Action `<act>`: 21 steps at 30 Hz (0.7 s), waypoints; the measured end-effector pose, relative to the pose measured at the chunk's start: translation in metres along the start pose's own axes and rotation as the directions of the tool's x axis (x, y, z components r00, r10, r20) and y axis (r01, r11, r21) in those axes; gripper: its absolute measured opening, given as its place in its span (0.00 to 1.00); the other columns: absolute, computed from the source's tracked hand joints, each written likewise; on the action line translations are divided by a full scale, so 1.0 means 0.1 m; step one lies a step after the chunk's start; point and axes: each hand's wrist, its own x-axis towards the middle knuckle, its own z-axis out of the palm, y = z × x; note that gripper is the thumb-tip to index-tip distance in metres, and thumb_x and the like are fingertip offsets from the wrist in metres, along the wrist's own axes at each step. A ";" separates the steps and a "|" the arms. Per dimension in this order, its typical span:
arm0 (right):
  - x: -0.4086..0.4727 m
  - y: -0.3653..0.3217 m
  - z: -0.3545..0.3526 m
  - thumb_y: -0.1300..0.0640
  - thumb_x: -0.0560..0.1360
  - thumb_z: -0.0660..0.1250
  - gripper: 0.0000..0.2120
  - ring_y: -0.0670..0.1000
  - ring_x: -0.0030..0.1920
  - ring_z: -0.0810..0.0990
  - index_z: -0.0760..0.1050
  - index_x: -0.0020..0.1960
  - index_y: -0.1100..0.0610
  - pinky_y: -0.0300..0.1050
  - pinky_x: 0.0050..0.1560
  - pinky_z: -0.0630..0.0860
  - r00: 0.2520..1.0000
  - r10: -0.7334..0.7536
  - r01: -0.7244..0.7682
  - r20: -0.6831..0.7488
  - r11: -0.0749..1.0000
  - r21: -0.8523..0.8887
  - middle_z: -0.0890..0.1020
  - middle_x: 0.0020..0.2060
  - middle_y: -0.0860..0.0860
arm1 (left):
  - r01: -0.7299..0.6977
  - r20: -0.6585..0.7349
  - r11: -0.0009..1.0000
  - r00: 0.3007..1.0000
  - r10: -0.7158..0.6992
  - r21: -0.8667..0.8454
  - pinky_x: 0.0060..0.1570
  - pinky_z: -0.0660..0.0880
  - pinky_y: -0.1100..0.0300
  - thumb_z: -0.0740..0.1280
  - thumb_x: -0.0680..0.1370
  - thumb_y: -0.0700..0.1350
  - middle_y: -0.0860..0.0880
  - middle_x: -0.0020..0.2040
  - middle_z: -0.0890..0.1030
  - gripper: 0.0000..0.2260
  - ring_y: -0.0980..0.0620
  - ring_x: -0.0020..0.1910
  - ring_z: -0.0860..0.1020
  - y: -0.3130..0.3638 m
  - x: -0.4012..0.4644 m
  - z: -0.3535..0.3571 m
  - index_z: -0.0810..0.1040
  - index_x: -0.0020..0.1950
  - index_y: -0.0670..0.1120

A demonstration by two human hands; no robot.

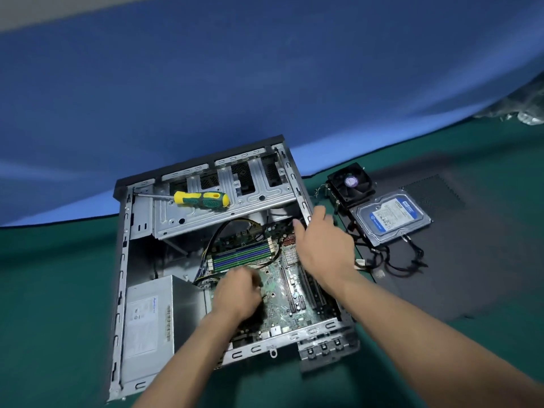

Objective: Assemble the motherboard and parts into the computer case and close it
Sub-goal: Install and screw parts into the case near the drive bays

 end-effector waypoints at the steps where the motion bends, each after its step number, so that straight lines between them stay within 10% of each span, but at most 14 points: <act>1: -0.05 0.02 0.01 0.43 0.81 0.47 0.20 0.55 0.38 0.77 0.60 0.61 0.58 0.45 0.30 0.64 1.000 -0.003 0.003 0.006 1.000 -0.019 0.76 0.51 0.55 | 0.016 0.018 0.999 1.000 -0.016 0.032 0.54 0.77 0.53 0.64 0.74 0.36 0.48 0.51 0.82 0.10 0.49 0.50 0.79 -0.03 -0.01 0.00 0.79 0.52 0.47; 11: -0.08 0.04 -0.01 0.42 0.81 0.50 0.17 0.52 0.33 0.73 0.60 0.57 0.56 0.44 0.30 0.67 0.999 0.011 -0.012 0.036 1.000 0.017 0.75 0.49 0.55 | -0.019 0.077 0.967 0.997 -0.001 0.255 0.62 0.70 0.53 0.69 0.76 0.43 0.46 0.55 0.79 0.06 0.47 0.56 0.74 -0.05 0.02 0.07 0.80 0.51 0.45; 21: -0.05 0.05 0.01 0.42 0.80 0.51 0.16 0.56 0.39 0.79 0.59 0.55 0.55 0.47 0.34 0.72 0.998 0.007 -0.010 0.059 0.999 0.052 0.74 0.50 0.55 | 0.064 0.114 0.997 0.992 -0.060 -0.032 0.53 0.77 0.54 0.69 0.74 0.37 0.50 0.44 0.83 0.08 0.52 0.47 0.80 -0.06 0.07 0.07 0.79 0.39 0.49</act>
